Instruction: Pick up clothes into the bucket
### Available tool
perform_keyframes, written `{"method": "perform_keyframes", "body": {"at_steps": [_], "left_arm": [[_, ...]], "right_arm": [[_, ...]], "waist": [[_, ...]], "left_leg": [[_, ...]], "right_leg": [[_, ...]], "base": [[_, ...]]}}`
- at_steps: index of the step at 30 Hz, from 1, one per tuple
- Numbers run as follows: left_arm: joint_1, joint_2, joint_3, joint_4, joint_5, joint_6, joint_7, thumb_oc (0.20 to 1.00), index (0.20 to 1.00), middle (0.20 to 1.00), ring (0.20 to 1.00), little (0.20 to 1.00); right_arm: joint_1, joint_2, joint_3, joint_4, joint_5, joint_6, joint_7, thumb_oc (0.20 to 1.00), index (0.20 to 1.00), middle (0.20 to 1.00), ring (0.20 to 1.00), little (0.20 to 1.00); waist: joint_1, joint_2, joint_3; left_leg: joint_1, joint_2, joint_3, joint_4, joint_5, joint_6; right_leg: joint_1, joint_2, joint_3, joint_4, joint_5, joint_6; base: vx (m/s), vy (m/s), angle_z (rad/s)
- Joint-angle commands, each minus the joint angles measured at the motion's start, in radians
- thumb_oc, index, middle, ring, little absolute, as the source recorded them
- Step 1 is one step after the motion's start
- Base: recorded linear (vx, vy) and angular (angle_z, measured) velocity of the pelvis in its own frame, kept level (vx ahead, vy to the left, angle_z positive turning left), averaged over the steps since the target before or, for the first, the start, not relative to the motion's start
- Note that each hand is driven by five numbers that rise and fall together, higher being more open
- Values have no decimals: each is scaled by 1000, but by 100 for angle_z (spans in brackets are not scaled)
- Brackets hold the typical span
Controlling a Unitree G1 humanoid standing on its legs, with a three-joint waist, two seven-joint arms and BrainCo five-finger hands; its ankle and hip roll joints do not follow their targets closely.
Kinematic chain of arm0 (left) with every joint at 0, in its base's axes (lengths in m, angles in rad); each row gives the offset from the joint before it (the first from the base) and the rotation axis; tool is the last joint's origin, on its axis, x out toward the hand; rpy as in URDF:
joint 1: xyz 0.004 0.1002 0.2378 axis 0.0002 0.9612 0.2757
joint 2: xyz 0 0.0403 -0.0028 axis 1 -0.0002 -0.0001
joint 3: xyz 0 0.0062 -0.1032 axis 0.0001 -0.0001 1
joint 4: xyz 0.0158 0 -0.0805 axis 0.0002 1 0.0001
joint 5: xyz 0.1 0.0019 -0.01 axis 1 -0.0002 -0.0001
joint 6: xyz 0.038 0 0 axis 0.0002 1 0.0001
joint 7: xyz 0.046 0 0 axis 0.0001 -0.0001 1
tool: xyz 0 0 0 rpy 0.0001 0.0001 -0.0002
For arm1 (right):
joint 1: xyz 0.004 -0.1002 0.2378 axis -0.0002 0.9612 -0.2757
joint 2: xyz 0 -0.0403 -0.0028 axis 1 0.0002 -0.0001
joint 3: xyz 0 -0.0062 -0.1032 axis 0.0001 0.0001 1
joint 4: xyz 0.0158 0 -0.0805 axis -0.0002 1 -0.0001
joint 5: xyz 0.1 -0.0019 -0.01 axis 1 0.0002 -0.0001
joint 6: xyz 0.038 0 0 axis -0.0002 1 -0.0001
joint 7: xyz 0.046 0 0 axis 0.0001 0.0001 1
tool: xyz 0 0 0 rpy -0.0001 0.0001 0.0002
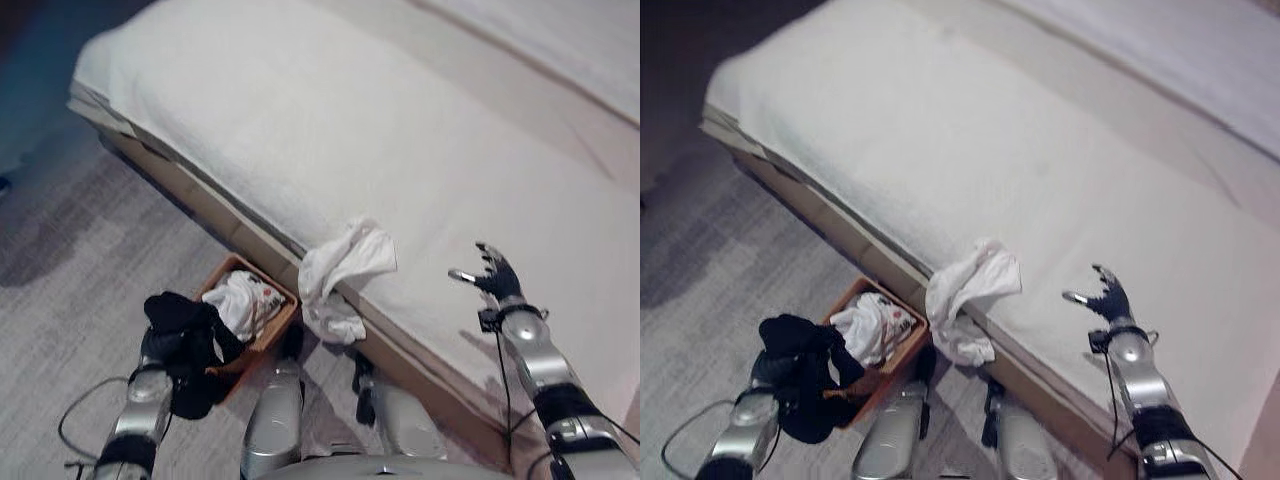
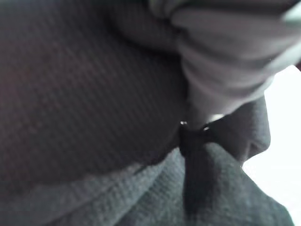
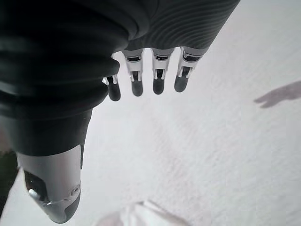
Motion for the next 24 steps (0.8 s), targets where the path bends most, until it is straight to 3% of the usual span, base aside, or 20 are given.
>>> {"method": "perform_keyframes", "body": {"at_steps": [1,7,8,9,15,19,24], "left_arm": [[-46,101,22,50,66,-17,174,200,200,200,200,200],[-110,163,22,79,68,4,229,200,200,200,200,200],[-128,170,19,101,60,8,232,561,561,561,561,561],[-136,182,16,100,66,17,241,1000,1000,1000,1000,1000],[-140,196,2,45,109,76,249,1000,1000,1000,1000,1000],[-186,249,-24,121,171,123,217,1000,1000,1000,1000,1000],[-163,246,-14,101,187,139,203,1000,1000,1000,1000,1000]], "right_arm": [[-15,-11,56,-183,77,-101,-81,1000,1000,1000,1000,1000],[-56,-26,73,-272,120,-132,-115,1000,1000,1000,1000,1000],[-71,-34,76,-282,123,-138,-123,1000,1000,1000,1000,1000],[-78,-39,73,-293,132,-141,-132,1000,1000,1000,1000,1000],[-120,-93,60,-348,61,-133,-186,1000,1000,1000,1000,1000],[-175,-214,95,-388,-163,-107,-225,1000,1000,1000,1000,1000],[-212,-246,132,-378,-240,-76,-216,1000,1000,1000,1000,1000]], "waist": [[-32,-71,-36],[-39,-109,25],[-41,-114,37],[-42,-117,52],[-51,-121,89],[-61,-131,89],[-52,-126,89]], "left_leg": [[-116,-43,32,146,-61,48],[-227,-33,34,216,-70,50],[-247,-34,32,228,-71,51],[-269,-36,31,239,-72,52],[-374,-41,24,291,-83,54],[-434,-44,22,324,-95,57],[-455,-47,16,326,-99,58]], "right_leg": [[-122,-44,44,51,62,35],[-219,-41,50,91,64,36],[-236,-41,48,100,64,37],[-255,-44,46,112,63,37],[-344,-51,40,148,59,40],[-394,-48,43,154,64,45],[-413,-49,42,151,65,46]], "base": [[-102,37,-11],[-66,15,-6],[-60,32,-9],[-51,34,-5],[-28,43,1],[-3,25,3],[2,4,1]]}}
